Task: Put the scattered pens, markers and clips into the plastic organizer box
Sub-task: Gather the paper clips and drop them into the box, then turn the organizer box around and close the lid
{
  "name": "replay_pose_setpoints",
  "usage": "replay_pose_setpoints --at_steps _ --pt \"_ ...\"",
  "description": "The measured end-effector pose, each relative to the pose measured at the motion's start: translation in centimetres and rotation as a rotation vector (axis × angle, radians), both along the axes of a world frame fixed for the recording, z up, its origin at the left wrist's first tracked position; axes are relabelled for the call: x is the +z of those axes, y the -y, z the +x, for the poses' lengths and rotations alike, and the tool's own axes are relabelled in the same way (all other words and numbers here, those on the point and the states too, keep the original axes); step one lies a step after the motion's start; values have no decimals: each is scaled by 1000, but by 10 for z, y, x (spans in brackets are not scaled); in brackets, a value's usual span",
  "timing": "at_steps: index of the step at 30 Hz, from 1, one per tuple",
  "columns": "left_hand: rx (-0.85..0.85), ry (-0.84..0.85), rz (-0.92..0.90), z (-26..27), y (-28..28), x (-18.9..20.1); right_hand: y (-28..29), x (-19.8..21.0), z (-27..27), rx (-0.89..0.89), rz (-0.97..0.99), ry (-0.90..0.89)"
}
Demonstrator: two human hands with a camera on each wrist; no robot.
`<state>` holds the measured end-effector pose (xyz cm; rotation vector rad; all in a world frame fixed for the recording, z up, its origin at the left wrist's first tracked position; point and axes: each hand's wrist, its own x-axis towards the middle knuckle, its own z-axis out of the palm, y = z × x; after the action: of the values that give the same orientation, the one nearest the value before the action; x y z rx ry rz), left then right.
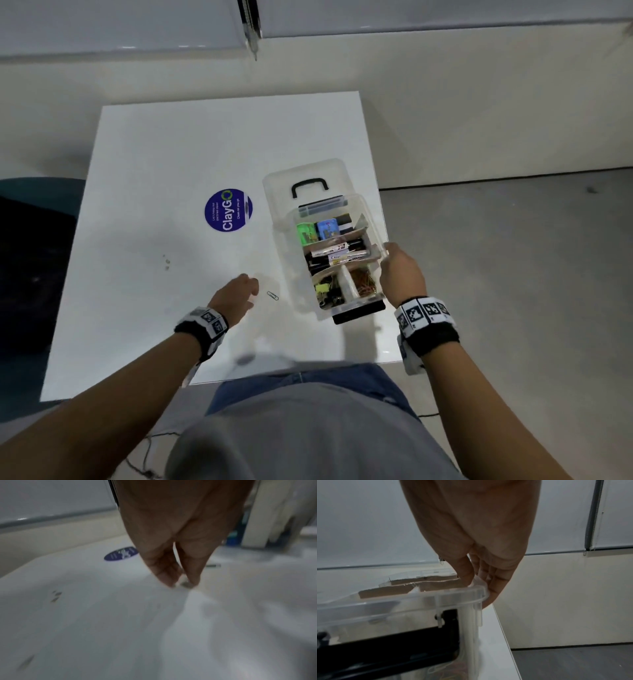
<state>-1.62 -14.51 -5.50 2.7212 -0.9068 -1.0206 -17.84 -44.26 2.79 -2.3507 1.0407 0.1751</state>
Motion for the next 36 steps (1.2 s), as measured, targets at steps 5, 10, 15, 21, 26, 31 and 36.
replay_pose_setpoints --at_steps 5,10,15,21,26,31,36 --pt "39 23 -55 -3 -6 -9 -1 -6 7 47 -24 18" --pt "10 -69 -145 -9 16 -5 0 -8 7 70 -39 15" --pt "-168 75 -56 -17 33 -11 0 -9 6 68 -40 12" --pt "-63 135 -141 -14 44 4 2 -12 6 84 -26 18" --pt "239 120 -690 -12 92 95 7 -15 7 83 81 25" --pt "-190 -89 -575 -57 168 114 6 -27 -2 36 258 39" --pt "-280 -80 -529 -52 179 107 7 -32 -8 14 310 121"
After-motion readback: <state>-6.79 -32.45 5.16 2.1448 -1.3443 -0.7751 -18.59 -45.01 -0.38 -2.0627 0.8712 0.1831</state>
